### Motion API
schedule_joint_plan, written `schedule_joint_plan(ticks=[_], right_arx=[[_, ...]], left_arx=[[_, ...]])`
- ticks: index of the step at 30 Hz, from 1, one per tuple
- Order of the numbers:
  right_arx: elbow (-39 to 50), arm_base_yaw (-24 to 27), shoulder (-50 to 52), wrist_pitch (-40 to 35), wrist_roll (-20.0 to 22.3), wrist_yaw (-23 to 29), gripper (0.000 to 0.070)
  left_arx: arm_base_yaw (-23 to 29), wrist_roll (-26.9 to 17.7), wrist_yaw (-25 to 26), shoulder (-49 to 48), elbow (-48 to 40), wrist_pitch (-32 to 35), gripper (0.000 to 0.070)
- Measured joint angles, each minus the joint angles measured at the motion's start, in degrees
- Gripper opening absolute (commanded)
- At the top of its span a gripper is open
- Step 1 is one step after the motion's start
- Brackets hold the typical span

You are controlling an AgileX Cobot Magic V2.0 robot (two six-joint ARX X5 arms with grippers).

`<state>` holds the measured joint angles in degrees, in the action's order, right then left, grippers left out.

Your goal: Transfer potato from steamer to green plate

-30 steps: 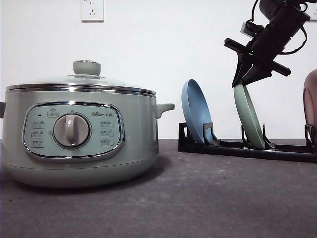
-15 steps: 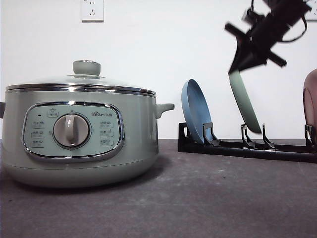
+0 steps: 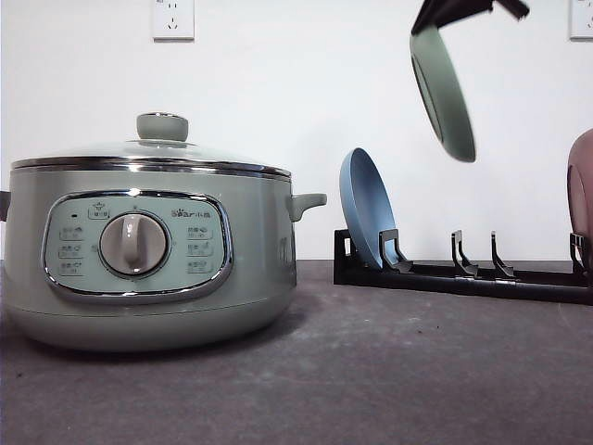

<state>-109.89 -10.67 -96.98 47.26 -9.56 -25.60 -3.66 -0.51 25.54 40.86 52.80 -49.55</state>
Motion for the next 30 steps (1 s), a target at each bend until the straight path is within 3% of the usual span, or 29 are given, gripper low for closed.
schedule_joint_plan(ticks=[7, 13, 20, 30], right_arx=[[0.0, -8.3, 6.5, 16.4, 10.3, 12.8, 0.0006], [0.3, -18.7, 8.1, 28.1, 14.3, 24.1, 0.0006], [8.9, -32.2, 9.3, 29.1, 15.1, 33.7, 0.0005], [26.3, -46.2, 9.6, 27.8, 9.4, 44.7, 0.0005]], left_arx=[[0.0, 0.0, 0.0, 0.0, 0.0, 0.5, 0.0637], [0.0, 0.0, 0.0, 0.0, 0.0, 0.6, 0.0637], [0.0, 0.0, 0.0, 0.0, 0.0, 0.9, 0.0637], [0.0, 0.0, 0.0, 0.0, 0.0, 0.9, 0.0637]])
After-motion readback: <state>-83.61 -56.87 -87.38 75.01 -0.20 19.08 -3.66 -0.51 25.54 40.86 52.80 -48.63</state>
